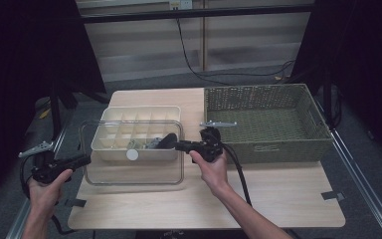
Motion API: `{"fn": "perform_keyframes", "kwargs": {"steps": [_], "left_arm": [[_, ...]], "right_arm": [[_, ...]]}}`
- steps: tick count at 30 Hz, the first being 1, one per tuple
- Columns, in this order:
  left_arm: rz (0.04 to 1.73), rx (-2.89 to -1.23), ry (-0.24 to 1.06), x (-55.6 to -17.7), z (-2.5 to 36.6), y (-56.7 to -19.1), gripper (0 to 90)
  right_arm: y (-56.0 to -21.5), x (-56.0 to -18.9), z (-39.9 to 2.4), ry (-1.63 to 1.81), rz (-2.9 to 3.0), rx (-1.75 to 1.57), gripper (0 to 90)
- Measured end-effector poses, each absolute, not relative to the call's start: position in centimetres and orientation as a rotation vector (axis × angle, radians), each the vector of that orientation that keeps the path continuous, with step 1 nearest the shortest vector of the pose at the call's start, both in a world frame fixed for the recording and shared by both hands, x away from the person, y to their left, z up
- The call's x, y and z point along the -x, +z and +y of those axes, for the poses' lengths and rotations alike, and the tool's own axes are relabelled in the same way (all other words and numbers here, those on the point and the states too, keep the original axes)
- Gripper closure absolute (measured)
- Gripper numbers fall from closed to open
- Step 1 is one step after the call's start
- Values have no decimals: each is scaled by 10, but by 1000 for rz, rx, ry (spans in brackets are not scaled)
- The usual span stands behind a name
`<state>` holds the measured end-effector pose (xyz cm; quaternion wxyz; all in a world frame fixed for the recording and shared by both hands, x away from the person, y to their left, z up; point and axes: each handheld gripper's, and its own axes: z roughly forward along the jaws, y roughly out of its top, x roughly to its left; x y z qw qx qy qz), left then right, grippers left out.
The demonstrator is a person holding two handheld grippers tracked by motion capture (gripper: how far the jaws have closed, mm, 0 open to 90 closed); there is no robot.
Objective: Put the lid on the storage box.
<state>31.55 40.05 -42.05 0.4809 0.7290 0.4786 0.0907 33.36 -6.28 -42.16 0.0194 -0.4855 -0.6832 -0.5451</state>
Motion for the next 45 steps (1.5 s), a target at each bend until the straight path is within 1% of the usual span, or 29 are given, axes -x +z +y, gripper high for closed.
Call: {"fn": "perform_keyframes", "kwargs": {"steps": [20, 45], "left_arm": [[1151, -1785, 272, -338, 403, -404, 693], [1173, -1771, 285, -371, 400, -386, 692]], "right_arm": [[-410, -358, -59, -1702, -2123, 1503, 723], [-390, -394, -57, -1721, -2116, 1534, 717]]}}
